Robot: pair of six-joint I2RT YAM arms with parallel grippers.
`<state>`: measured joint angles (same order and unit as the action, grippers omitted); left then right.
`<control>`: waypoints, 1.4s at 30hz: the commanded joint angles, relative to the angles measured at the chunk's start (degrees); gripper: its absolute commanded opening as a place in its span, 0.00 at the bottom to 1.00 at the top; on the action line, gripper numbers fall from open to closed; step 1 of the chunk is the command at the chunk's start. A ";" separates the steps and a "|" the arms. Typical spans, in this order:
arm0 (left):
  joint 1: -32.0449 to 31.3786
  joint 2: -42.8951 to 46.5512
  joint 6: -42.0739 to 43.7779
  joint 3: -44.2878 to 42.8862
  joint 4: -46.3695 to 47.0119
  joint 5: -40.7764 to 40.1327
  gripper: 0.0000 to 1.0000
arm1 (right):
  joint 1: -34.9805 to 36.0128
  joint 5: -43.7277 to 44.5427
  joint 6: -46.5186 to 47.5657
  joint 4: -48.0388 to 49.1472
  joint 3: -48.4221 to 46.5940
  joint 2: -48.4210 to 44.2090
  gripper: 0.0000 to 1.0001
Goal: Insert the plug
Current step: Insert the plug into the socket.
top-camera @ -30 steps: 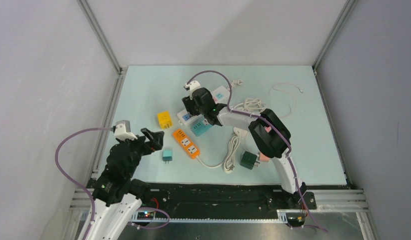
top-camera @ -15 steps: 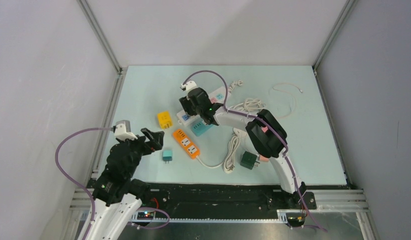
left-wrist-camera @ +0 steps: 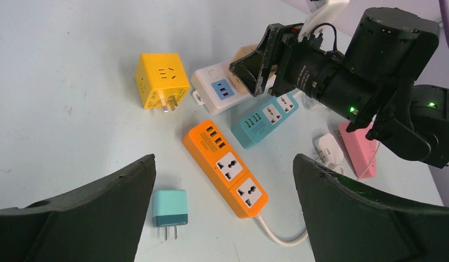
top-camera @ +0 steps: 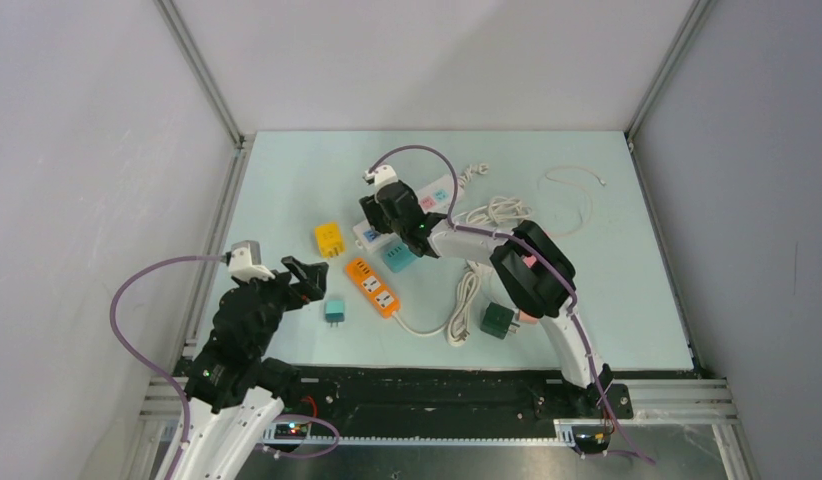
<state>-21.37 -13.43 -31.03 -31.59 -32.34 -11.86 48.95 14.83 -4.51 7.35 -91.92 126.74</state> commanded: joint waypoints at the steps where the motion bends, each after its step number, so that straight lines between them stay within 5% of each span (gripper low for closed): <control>1: 0.27 0.49 0.32 0.66 0.49 -0.40 1.00 | 1.72 -2.02 -3.59 -10.49 0.92 0.55 0.60; 7: 0.23 0.88 0.44 0.45 0.03 -1.51 1.00 | 0.52 -2.92 -4.91 -9.01 -0.09 -2.85 0.85; 13: 0.26 2.06 0.30 0.72 -0.30 -1.90 1.00 | 0.35 -4.87 -4.50 -9.06 -2.04 -3.74 0.99; 23: 0.23 2.94 0.28 0.65 -0.59 -2.15 1.00 | -1.22 -4.71 -3.16 -14.12 -6.45 -6.44 0.99; 32: 0.25 3.27 0.46 0.49 -0.56 -2.27 1.00 | -3.00 -12.46 -3.11 -24.48 -13.85 -2.87 0.80; 37: 0.26 3.93 0.04 0.73 -0.61 -2.01 1.00 | -3.07 -12.19 -3.90 -29.43 -16.84 -1.12 0.91; 42: 0.20 3.82 0.08 0.75 -0.55 -1.74 1.00 | -3.41 -12.20 -3.46 -35.30 -22.58 2.20 0.93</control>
<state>-21.37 -9.91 -31.03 -31.24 -33.65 -13.32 45.78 3.55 -7.94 -21.93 -109.08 126.28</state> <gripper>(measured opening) 0.996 0.927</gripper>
